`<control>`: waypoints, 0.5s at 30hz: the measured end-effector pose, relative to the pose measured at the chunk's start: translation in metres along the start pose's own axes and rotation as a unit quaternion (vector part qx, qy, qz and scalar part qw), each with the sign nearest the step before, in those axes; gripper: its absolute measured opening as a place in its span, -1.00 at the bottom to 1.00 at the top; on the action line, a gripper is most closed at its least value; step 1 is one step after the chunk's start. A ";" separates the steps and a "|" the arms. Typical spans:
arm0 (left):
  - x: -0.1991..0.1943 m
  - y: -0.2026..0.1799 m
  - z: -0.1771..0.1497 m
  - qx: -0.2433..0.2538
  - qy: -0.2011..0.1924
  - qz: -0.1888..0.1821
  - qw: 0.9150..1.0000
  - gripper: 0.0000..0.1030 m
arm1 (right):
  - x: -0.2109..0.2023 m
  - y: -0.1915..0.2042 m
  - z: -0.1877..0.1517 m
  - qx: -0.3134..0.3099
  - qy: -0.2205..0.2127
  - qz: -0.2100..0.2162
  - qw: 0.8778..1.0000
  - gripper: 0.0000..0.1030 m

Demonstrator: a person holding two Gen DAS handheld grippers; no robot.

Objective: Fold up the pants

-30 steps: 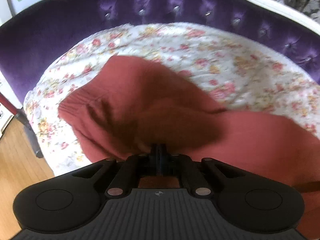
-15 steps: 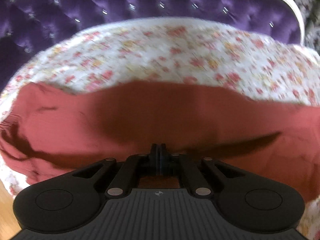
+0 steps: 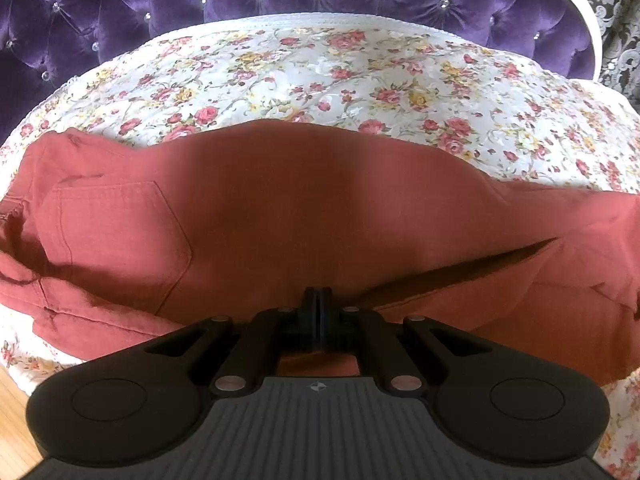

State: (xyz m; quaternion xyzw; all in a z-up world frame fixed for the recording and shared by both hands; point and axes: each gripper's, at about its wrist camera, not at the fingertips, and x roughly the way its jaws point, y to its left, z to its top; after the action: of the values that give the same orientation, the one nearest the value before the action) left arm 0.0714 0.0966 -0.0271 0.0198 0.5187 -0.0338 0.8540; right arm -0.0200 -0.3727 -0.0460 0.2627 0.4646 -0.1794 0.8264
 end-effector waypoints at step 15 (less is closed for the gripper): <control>-0.011 0.005 0.003 -0.008 -0.011 -0.014 1.000 -0.95 | -0.026 0.029 0.002 -0.084 -0.083 -0.023 0.993 -0.79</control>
State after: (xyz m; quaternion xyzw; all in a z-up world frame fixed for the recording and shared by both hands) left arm 0.0700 0.1020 -0.0160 0.0051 0.5096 -0.0418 0.8594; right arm -0.0163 -0.3488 -0.0149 0.1657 0.4140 -0.1796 0.8769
